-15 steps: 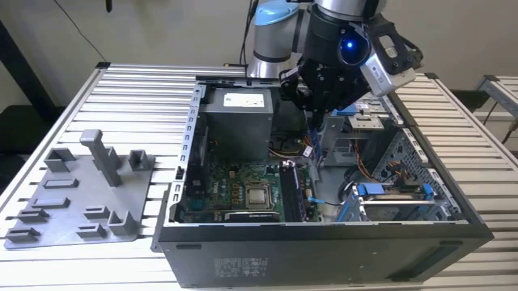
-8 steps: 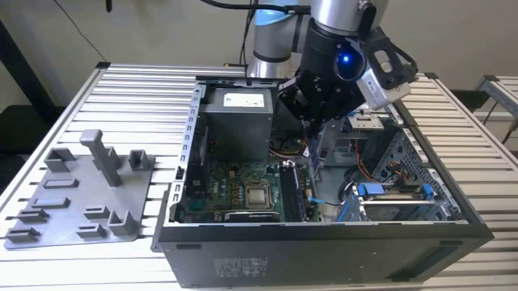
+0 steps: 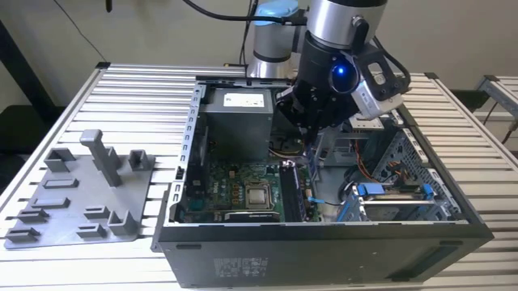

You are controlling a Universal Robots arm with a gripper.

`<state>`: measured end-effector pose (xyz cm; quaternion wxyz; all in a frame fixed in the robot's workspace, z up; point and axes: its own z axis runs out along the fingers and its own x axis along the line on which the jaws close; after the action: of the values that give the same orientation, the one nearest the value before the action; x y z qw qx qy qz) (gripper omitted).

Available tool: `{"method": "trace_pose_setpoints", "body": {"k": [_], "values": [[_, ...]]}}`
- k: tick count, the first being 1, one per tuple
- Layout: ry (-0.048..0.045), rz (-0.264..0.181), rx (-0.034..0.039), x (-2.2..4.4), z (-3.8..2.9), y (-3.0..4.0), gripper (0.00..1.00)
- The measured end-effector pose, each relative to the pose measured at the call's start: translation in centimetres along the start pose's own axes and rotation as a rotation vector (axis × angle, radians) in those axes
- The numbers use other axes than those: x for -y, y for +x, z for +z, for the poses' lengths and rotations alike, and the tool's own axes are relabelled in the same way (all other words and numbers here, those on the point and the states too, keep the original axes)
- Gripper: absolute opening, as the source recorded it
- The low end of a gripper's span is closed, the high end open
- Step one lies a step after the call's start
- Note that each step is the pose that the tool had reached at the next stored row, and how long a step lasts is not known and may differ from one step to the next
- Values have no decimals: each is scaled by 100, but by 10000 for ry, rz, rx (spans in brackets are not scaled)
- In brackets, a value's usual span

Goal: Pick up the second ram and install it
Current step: 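Insert the second ram into the second slot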

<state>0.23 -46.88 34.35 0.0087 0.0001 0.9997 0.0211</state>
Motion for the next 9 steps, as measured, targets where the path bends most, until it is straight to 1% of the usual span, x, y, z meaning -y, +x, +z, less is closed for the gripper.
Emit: {"method": "trace_pose_setpoints", "body": {"k": [3, 9], "values": [[-5, -184, -7, 2, 50, 15, 13], [-4, -194, -8, 7, 158, 44, 13]]}}
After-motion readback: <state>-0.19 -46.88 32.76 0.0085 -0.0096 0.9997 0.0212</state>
